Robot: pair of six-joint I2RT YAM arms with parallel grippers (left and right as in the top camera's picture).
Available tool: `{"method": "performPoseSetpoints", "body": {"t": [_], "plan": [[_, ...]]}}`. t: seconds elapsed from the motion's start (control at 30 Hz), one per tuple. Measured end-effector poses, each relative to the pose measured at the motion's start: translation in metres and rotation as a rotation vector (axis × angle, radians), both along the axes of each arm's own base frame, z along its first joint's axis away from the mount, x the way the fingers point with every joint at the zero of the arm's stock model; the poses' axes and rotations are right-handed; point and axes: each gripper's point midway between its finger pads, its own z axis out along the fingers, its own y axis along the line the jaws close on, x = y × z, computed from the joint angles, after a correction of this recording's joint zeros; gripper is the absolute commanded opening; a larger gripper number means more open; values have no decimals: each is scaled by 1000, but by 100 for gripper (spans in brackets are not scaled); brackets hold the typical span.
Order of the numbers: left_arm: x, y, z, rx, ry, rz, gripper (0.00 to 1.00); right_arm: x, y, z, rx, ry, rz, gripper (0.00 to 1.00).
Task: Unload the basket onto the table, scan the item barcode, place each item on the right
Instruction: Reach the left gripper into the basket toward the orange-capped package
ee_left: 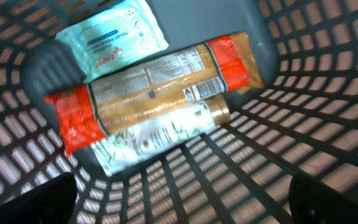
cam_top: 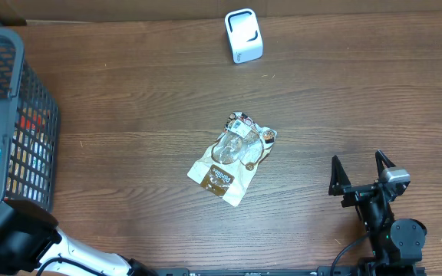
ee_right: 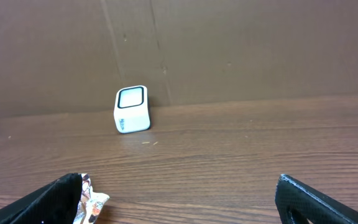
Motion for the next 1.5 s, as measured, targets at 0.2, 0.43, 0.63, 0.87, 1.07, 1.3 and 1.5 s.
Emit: {"method": "performPoseSetpoints", "body": {"t": [0.2, 0.43, 0.63, 0.87, 1.07, 1.3, 1.5], "plan": [[6, 11, -49, 5, 58, -126, 100, 0, 0, 0, 0, 0, 0, 100], [17, 26, -108, 70, 86, -296, 99, 0, 0, 0, 0, 0, 0, 100], [16, 26, -146, 114, 123, -478, 100, 0, 0, 0, 0, 0, 0, 100], [16, 27, -172, 169, 145, -608, 100, 0, 0, 0, 0, 0, 0, 100], [20, 35, -181, 234, 157, -677, 100, 0, 0, 0, 0, 0, 0, 100], [22, 40, -195, 245, 171, -705, 100, 0, 0, 0, 0, 0, 0, 100], [25, 45, -217, 227, 176, -707, 100, 0, 0, 0, 0, 0, 0, 100]]}}
